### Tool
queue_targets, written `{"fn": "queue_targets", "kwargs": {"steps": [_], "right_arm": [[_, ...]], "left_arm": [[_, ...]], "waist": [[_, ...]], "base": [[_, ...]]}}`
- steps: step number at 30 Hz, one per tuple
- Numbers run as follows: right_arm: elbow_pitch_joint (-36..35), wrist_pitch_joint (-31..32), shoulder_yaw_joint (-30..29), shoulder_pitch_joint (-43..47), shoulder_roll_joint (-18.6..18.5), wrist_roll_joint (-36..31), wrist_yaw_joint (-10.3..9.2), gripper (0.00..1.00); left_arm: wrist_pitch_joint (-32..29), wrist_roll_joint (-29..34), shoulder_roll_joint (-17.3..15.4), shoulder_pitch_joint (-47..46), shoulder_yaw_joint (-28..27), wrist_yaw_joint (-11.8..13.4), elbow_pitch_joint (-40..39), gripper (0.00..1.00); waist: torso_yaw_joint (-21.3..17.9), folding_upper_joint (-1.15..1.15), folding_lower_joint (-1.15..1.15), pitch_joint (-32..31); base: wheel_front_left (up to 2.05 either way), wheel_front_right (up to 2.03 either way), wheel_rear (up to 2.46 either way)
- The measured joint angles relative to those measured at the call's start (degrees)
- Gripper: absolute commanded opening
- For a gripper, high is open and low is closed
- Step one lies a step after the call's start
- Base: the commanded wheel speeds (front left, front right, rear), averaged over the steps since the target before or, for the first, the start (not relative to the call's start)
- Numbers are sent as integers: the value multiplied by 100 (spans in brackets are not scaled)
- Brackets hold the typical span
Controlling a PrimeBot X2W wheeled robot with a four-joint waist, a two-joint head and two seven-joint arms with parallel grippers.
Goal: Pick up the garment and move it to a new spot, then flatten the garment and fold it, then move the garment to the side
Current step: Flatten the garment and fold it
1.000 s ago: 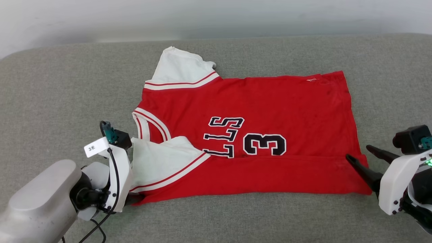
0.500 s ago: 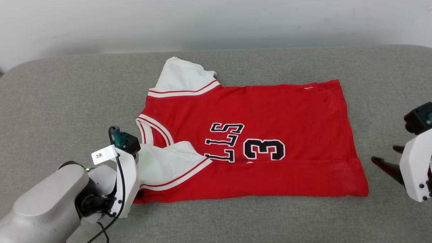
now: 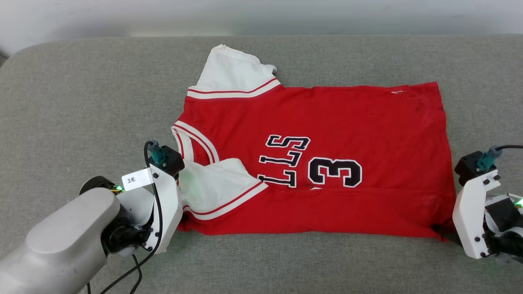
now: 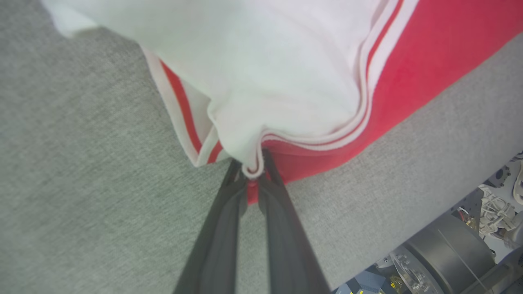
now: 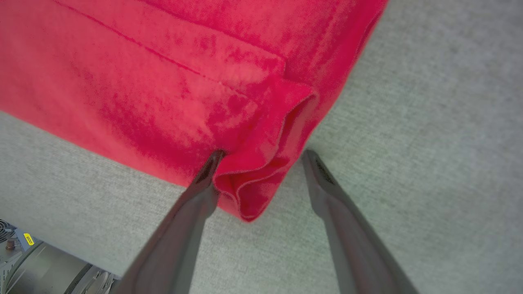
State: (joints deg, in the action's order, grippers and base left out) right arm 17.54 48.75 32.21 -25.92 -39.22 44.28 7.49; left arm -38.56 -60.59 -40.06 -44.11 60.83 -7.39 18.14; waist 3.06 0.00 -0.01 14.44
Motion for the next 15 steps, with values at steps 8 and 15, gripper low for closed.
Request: {"fn": "queue_targets", "kwargs": {"steps": [8, 15], "right_arm": [[88, -548, 405, -20, -78, 188, -25, 0], [-220, -1070, 613, 21, -437, 531, 1, 0]], "left_arm": [[147, -73, -63, 68, 123, 0, -21, 0], [347, -286, -254, 380, 160, 0, -192, 0]], "waist": [[5, 0, 0, -80], [-47, 0, 1, -533]], "base": [[0, 0, 0], [0, 0, 0]]}}
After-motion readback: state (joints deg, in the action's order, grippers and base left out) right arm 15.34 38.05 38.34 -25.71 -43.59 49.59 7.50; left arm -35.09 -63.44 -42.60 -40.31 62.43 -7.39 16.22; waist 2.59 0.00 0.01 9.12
